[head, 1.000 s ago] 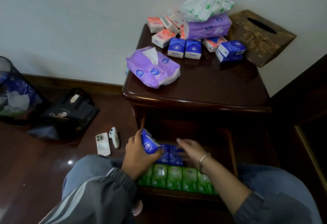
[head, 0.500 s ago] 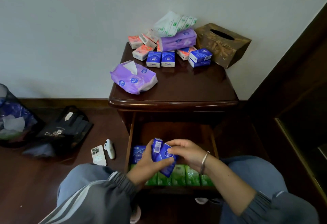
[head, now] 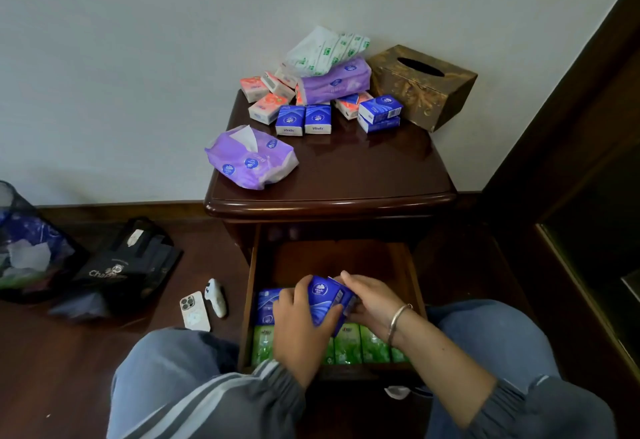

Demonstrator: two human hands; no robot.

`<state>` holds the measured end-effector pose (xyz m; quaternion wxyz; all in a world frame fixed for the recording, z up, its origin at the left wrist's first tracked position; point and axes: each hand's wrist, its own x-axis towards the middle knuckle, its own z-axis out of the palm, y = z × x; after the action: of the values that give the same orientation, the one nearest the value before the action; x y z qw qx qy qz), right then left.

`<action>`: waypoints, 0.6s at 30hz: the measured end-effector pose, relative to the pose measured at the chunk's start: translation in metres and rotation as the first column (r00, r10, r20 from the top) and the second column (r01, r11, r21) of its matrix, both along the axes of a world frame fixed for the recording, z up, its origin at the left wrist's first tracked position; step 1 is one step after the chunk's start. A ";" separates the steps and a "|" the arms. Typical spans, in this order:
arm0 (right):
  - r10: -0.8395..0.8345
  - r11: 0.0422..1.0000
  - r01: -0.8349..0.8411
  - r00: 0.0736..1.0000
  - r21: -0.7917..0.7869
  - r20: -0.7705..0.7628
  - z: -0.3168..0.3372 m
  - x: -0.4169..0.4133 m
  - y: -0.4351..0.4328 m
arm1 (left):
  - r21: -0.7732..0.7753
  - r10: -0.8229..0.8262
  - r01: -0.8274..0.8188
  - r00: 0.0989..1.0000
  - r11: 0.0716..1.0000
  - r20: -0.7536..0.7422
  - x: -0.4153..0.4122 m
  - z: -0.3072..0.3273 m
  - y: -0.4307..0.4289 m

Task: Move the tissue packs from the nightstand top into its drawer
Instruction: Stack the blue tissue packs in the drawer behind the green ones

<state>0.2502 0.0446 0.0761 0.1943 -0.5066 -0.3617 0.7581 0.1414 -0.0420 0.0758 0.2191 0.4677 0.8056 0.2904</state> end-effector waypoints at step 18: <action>0.114 0.952 -0.242 0.852 0.190 0.511 -0.099 0.030 0.072 | -0.439 0.309 -0.291 0.951 0.850 -0.032 -0.110 -0.065 0.003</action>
<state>0.2801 0.1165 -0.0224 0.0854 -0.6192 -0.5364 0.5671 0.0311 -0.0394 0.0105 0.2865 0.2689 0.9086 0.1413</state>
